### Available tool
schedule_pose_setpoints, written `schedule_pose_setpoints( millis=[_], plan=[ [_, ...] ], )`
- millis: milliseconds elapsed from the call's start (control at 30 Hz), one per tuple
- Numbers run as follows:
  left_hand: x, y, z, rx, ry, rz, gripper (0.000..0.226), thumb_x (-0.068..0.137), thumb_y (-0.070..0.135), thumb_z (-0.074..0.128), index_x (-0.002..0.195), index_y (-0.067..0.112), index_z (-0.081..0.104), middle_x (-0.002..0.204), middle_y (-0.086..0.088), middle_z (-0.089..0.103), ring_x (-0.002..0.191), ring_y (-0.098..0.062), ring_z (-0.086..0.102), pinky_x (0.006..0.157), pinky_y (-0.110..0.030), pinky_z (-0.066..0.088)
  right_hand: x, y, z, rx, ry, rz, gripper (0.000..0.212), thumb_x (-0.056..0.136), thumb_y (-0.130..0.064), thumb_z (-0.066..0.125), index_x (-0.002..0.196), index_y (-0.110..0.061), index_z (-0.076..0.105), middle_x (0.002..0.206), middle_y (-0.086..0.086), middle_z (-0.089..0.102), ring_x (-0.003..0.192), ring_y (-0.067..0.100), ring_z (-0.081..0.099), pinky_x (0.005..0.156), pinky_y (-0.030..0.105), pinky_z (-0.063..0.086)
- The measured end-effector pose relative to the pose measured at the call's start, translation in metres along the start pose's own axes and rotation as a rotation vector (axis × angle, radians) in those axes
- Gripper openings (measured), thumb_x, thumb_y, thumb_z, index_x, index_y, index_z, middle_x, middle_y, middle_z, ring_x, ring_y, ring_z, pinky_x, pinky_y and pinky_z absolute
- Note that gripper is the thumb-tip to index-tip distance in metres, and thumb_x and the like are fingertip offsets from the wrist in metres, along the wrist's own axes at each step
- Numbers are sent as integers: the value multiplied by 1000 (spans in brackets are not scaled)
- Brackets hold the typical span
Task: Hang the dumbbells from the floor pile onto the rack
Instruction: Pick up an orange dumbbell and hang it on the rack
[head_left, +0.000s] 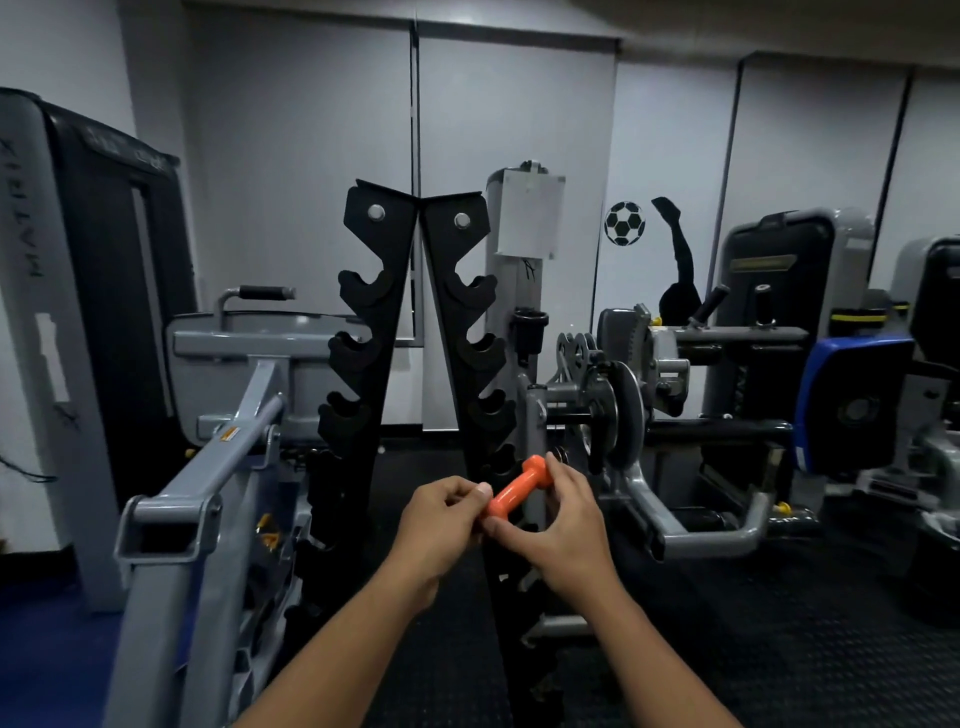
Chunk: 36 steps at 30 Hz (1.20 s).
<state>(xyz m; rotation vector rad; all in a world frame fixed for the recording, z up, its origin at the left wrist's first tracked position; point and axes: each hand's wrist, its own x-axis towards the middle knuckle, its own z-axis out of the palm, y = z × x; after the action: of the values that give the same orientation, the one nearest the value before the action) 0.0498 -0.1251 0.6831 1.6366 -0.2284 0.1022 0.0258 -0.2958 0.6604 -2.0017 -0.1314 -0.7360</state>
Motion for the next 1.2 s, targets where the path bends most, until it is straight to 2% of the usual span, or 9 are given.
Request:
schedule_pose_setpoints(
  millis=[100, 167, 267, 433, 733, 867, 967, 1067, 1200],
  plan=[
    [8, 5, -6, 181, -25, 82, 28, 104, 37, 60, 88, 29, 81, 84, 0, 78, 82, -20, 75, 81, -43, 63, 7, 3, -6, 25, -34, -11, 128, 54, -71, 90, 161, -22, 39, 146, -20, 43, 136, -1, 47, 118, 31, 43],
    [15, 8, -11, 277, -40, 150, 22, 103, 42, 60, 99, 37, 81, 92, 12, 78, 91, -9, 73, 89, -38, 60, 14, 4, -11, 39, -66, -19, 126, 54, -69, 92, 160, -25, 40, 147, -22, 44, 138, 1, 48, 118, 35, 44],
    [31, 18, -19, 373, -38, 259, 30, 100, 46, 64, 129, 41, 71, 120, 18, 74, 116, 4, 65, 108, -34, 52, 29, 5, -19, 56, -96, -49, 124, 56, -65, 95, 159, -26, 40, 147, -22, 47, 137, 1, 50, 118, 36, 44],
    [56, 37, -26, 538, -15, 371, 65, 101, 49, 61, 160, 33, 39, 161, 12, 43, 150, -7, 36, 125, -35, 31, 66, -2, -35, 114, -91, -91, 123, 56, -62, 97, 160, -25, 41, 147, -24, 47, 138, -2, 50, 120, 35, 43],
    [108, 70, -28, 516, 125, 504, 85, 101, 55, 57, 167, 30, 10, 173, 11, 17, 158, -6, 14, 125, -28, 16, 151, -34, -44, 306, -110, -173, 113, 50, -67, 97, 147, -45, 44, 150, -16, 55, 137, 4, 55, 119, 38, 44],
    [131, 84, -28, 525, 155, 560, 89, 101, 57, 56, 167, 30, 2, 174, 13, 7, 153, 3, 4, 123, -24, 9, 194, -58, -47, 410, -132, -194, 113, 57, -51, 99, 154, -33, 45, 147, -8, 60, 134, 6, 59, 115, 42, 49],
    [149, 94, -27, 516, 147, 594, 93, 100, 60, 56, 168, 30, -1, 174, 13, 4, 157, 1, 2, 128, -28, 9, 230, -79, -48, 460, -125, -222, 121, 53, -55, 100, 157, -25, 45, 146, -1, 62, 132, 13, 62, 114, 44, 50],
    [162, 99, -25, 486, 154, 605, 94, 99, 62, 55, 167, 32, -2, 175, 14, 7, 159, -2, 6, 130, -36, 16, 263, -95, -44, 485, -122, -240, 103, 53, -51, 99, 144, -33, 55, 137, -5, 67, 128, 13, 66, 114, 42, 49],
    [169, 100, -22, 439, 136, 586, 95, 100, 58, 56, 166, 34, -7, 173, 16, 13, 153, 2, 14, 120, -23, 16, 304, -96, -37, 527, -210, -215, 108, 57, -39, 96, 153, -23, 50, 144, -2, 59, 133, 20, 62, 117, 47, 46]
  ],
)
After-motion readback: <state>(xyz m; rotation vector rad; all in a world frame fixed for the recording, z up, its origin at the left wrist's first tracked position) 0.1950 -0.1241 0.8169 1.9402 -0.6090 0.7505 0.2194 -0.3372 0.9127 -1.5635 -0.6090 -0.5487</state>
